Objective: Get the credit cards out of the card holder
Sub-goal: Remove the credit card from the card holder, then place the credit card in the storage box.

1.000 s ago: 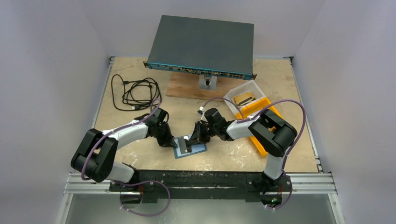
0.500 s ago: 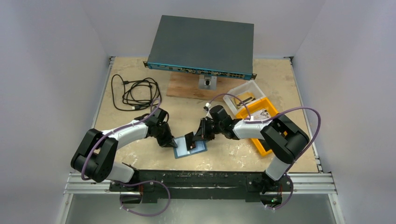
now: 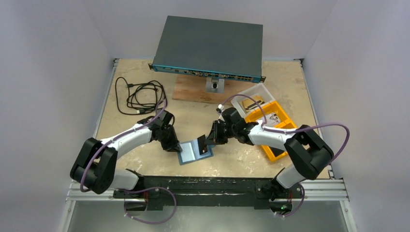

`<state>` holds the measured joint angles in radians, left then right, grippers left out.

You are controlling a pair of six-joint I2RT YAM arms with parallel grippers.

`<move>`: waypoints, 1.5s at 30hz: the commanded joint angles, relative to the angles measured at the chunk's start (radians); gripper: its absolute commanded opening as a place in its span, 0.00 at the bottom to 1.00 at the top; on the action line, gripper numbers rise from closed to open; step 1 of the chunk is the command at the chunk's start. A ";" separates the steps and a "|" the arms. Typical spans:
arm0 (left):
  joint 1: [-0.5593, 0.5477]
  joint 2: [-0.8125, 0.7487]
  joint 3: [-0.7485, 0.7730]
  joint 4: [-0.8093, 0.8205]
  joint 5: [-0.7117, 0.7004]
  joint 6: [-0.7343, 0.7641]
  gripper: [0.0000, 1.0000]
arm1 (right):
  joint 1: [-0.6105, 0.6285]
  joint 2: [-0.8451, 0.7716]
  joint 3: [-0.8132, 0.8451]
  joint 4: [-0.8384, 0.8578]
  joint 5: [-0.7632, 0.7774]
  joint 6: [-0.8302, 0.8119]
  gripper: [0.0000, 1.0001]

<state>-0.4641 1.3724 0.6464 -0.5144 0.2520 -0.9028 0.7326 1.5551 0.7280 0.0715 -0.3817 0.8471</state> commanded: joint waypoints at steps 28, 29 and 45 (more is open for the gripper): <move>-0.008 -0.166 0.251 -0.180 0.169 0.260 0.50 | -0.130 -0.567 0.146 -0.744 0.528 0.157 0.00; -0.008 -0.162 0.250 -0.178 0.176 0.261 0.50 | -0.148 -0.584 0.152 -0.780 0.544 0.163 0.00; -0.006 -0.132 0.246 -0.161 0.219 0.265 0.49 | -0.508 -0.622 0.288 -1.172 0.815 0.155 0.00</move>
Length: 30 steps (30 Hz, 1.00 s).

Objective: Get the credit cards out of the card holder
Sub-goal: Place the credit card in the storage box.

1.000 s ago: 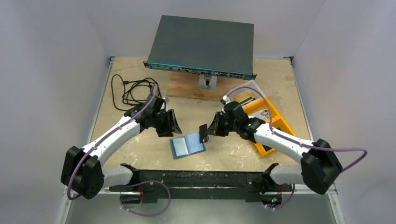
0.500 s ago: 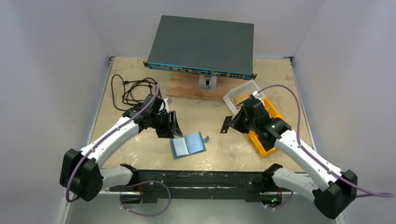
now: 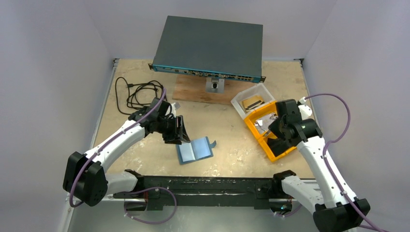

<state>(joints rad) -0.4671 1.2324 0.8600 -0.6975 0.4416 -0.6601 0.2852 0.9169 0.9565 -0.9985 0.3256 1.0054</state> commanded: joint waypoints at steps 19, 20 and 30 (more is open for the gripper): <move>0.001 -0.002 0.024 0.025 0.026 0.019 0.49 | -0.319 0.172 -0.040 -0.038 0.110 -0.111 0.00; 0.001 -0.002 0.022 0.024 0.025 0.020 0.49 | -0.321 0.177 -0.047 -0.035 0.113 -0.109 0.00; 0.003 -0.002 0.016 0.030 0.025 0.015 0.49 | -0.325 0.194 -0.067 -0.014 0.103 -0.105 0.00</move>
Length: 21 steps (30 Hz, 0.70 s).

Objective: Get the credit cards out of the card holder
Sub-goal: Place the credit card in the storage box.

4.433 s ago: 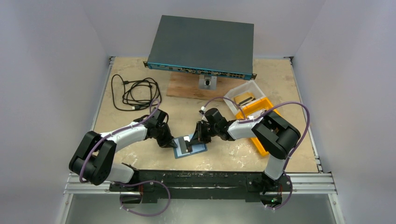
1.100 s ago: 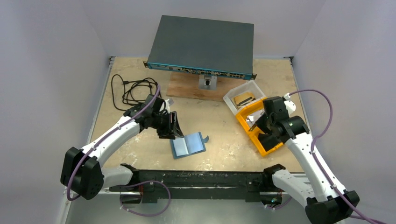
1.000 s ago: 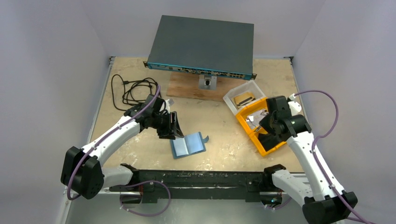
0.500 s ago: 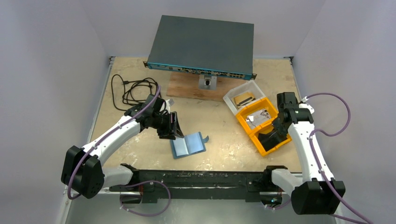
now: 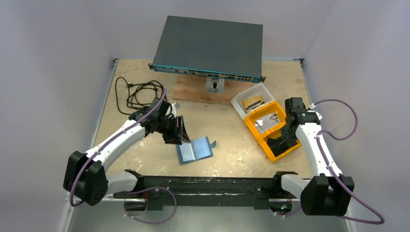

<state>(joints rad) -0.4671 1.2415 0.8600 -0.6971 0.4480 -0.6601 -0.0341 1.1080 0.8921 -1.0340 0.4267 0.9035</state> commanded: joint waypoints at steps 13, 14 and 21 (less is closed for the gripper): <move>0.004 -0.010 0.016 0.021 0.012 0.019 0.49 | -0.006 0.039 -0.007 0.057 -0.030 -0.012 0.00; 0.003 -0.012 0.016 0.019 0.010 0.019 0.49 | -0.006 0.041 -0.002 0.058 -0.035 -0.020 0.03; 0.002 -0.014 0.009 0.026 0.006 0.015 0.49 | -0.006 0.036 0.048 0.059 -0.079 -0.066 0.31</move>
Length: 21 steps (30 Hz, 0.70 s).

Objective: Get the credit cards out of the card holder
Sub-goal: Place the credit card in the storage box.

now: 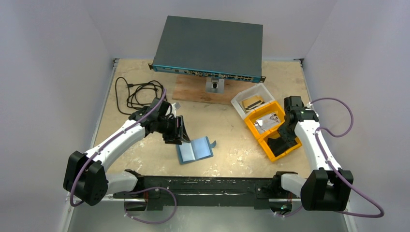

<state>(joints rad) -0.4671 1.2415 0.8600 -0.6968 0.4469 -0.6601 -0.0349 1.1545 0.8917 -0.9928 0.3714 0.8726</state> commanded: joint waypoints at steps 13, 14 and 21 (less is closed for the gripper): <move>0.004 -0.033 -0.005 0.011 -0.041 -0.004 0.51 | 0.043 -0.122 0.103 0.109 -0.251 -0.149 0.61; 0.004 -0.036 -0.008 0.008 -0.048 -0.006 0.51 | 0.085 -0.132 0.106 0.118 -0.249 -0.141 0.64; 0.019 -0.082 -0.048 -0.021 -0.125 -0.031 0.51 | 0.440 -0.097 0.100 0.211 -0.184 -0.008 0.72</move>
<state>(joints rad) -0.4637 1.2076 0.8356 -0.7013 0.3790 -0.6693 0.2653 1.0328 0.9688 -0.8692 0.1802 0.7929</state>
